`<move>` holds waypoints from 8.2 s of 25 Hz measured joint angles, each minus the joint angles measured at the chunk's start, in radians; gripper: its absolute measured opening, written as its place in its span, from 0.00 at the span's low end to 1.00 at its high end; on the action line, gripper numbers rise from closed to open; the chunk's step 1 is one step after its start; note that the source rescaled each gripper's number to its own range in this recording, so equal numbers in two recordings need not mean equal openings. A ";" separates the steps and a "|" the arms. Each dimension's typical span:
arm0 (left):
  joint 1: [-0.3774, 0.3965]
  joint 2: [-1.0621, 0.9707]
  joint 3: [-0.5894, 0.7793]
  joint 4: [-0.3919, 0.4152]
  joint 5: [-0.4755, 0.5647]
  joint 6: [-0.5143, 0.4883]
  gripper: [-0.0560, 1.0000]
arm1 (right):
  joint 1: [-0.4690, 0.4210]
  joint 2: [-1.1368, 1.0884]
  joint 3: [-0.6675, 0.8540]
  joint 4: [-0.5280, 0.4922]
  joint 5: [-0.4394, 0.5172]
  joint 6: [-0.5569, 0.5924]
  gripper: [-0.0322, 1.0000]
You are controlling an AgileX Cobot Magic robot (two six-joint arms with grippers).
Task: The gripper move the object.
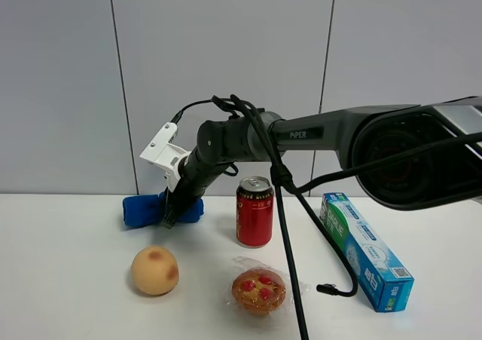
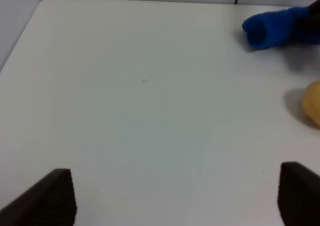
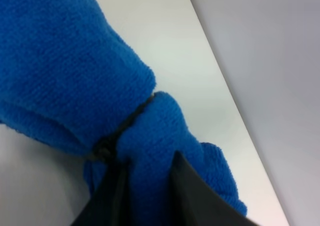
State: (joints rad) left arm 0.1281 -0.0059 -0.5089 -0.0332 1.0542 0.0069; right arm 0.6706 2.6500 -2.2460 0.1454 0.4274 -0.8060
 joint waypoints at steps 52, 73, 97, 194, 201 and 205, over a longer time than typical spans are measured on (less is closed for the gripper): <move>0.000 0.000 0.000 0.000 0.000 0.000 1.00 | 0.024 -0.972 0.142 -0.466 0.796 1.142 0.03; 0.000 0.000 0.000 0.000 0.000 0.000 1.00 | -0.145 -1.131 1.190 -0.526 0.097 1.774 0.03; 0.000 0.000 0.000 0.000 0.000 0.000 1.00 | -0.196 -0.825 1.213 -0.525 -0.154 2.023 0.03; 0.000 0.000 0.000 0.000 0.000 0.000 1.00 | -0.697 -2.652 1.761 -0.138 0.635 0.853 0.89; 0.000 0.000 0.000 0.000 0.000 0.000 1.00 | -0.697 -2.652 1.762 -0.145 0.635 0.853 0.89; 0.000 0.000 0.000 0.000 0.000 0.000 1.00 | -0.697 -2.652 1.762 -0.145 0.635 0.853 0.89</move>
State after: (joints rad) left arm 0.1281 -0.0059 -0.5089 -0.0332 1.0542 0.0069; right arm -0.0261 -0.0024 -0.4842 0.0000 1.0628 0.0474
